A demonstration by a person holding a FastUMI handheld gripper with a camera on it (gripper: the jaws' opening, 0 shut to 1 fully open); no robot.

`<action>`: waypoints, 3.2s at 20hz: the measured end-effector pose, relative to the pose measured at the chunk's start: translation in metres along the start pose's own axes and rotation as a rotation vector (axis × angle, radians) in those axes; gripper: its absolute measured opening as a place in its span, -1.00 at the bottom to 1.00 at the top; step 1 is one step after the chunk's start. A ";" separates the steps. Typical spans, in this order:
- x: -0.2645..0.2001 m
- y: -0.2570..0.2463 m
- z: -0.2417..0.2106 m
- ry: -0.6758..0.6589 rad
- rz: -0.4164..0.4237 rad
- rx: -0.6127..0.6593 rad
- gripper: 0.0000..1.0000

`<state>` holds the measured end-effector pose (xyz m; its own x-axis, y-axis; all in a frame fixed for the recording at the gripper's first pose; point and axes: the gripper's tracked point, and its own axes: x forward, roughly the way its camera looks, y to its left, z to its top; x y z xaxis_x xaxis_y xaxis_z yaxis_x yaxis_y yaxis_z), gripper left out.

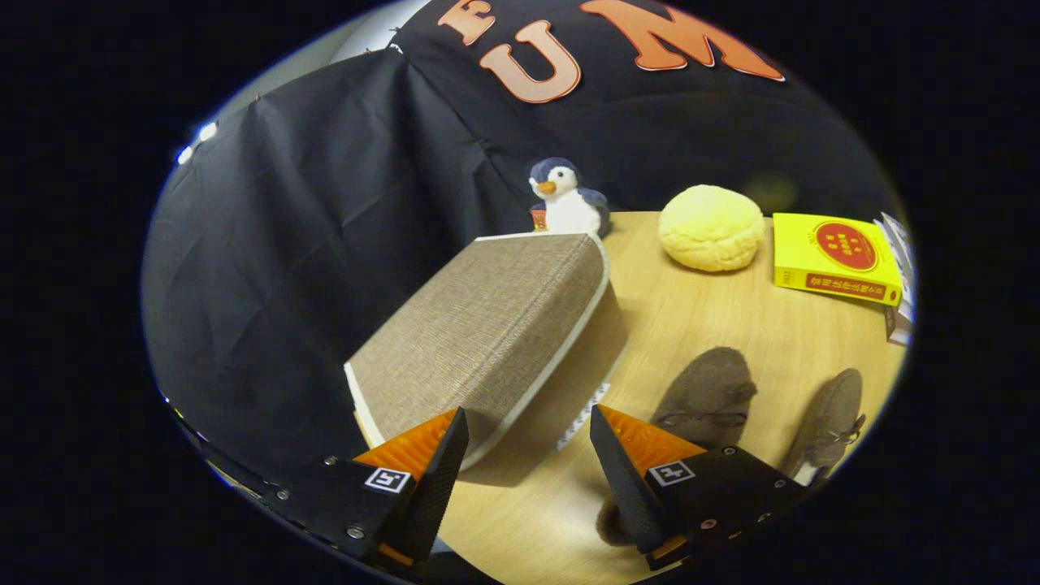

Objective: Open the storage box then place both shoes into the box .Put the left shoe in first, then the right shoe, with the right side of both shoes facing outward in a uniform manner.

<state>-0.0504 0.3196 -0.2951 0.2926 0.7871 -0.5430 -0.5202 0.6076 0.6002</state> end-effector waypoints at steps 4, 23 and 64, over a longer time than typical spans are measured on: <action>0.002 -0.002 -0.004 0.052 0.092 0.098 0.82; 0.024 0.015 0.013 0.003 0.418 0.661 0.31; 0.077 0.219 0.159 -0.223 0.186 0.302 0.59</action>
<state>-0.0136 0.5301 -0.1122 0.4002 0.8698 -0.2885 -0.3321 0.4311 0.8390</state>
